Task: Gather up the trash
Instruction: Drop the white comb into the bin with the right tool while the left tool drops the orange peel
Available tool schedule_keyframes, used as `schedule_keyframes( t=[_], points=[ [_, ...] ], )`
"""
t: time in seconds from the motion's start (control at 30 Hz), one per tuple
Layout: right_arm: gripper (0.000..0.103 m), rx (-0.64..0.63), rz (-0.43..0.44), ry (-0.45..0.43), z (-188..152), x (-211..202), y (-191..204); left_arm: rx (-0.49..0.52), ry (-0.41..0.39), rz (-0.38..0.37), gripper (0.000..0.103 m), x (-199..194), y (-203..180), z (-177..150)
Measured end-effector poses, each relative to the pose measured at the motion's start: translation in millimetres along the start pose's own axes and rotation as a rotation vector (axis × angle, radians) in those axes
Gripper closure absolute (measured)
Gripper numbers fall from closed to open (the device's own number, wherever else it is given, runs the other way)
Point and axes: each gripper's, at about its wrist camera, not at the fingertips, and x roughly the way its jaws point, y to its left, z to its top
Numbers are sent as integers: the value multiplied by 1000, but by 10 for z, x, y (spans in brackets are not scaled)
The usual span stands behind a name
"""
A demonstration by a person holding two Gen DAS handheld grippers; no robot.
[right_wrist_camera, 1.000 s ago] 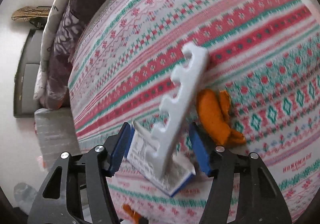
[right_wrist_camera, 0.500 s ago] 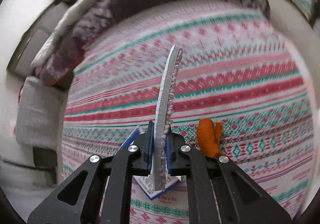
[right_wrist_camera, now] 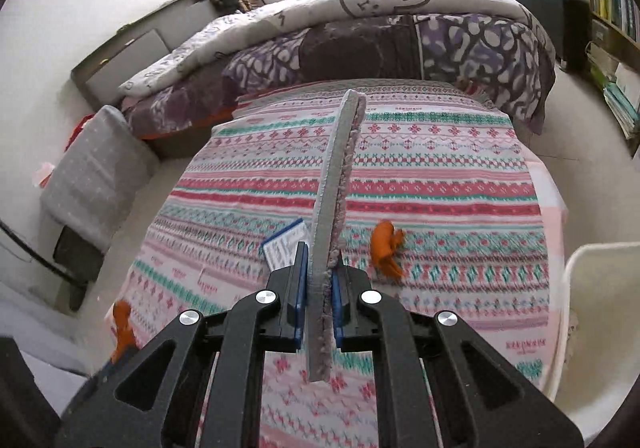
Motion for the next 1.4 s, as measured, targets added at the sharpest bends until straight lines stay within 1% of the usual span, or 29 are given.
schedule_keyframes(
  t=[0.27, 0.5, 0.8, 1.1, 1.4],
  points=[
    [93, -91, -31, -50, -382, -423, -10, 31, -5, -9, 81, -177, -284, -202],
    [93, -123, -65, -72, -609, -667, -154, 54, 25, -18, 81, -211, -455, -432],
    [93, -62, -118, -65, -799, -849, -586, 124, 46, -49, 81, -254, -798, -646],
    [93, 31, -183, -87, -824, -1051, -1113, 207, 68, -86, 81, -250, -1230, -791],
    [92, 146, -268, -86, -819, -1189, -1755, 292, 102, -134, 81, -166, -1704, -895]
  ],
)
